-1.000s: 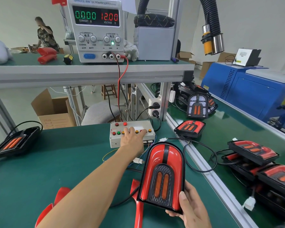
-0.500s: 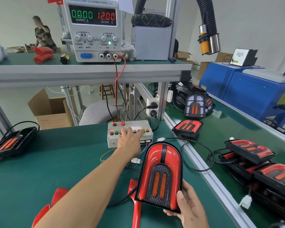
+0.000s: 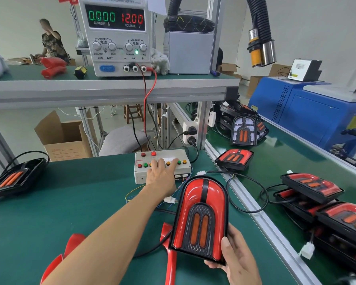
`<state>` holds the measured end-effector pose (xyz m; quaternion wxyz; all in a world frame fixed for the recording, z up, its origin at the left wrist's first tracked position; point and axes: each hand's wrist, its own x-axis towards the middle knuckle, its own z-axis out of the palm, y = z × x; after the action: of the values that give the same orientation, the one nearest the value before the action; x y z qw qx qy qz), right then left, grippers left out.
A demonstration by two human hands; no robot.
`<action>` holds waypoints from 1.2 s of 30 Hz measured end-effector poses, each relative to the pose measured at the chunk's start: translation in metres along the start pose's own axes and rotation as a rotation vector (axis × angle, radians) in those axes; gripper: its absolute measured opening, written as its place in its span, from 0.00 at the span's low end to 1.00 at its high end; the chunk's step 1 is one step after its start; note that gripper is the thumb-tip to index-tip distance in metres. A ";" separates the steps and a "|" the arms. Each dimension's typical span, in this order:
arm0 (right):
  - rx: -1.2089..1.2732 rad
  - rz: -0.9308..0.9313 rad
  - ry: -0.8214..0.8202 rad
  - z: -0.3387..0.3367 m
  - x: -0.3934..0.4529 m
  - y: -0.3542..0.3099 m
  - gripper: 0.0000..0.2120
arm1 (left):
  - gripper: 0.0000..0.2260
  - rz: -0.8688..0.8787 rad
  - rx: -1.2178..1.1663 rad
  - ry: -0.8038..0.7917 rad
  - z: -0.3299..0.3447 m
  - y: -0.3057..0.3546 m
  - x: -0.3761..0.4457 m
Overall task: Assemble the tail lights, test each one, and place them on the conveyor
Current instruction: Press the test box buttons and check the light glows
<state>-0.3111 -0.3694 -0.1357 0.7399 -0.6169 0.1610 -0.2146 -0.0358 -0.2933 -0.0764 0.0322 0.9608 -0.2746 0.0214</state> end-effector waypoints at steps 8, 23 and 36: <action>0.005 0.007 0.008 0.001 0.000 0.000 0.23 | 0.34 -0.015 -0.031 0.000 -0.003 -0.007 -0.003; 0.007 0.018 0.004 0.001 0.001 -0.003 0.23 | 0.41 0.003 0.070 -0.032 -0.003 -0.001 -0.001; -0.001 0.026 0.015 0.002 -0.001 -0.003 0.23 | 0.39 -0.001 0.101 -0.055 -0.004 0.002 0.001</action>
<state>-0.3111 -0.3681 -0.1326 0.7412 -0.6133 0.1748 -0.2095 -0.0357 -0.2950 -0.0722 -0.0240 0.9615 -0.2735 0.0090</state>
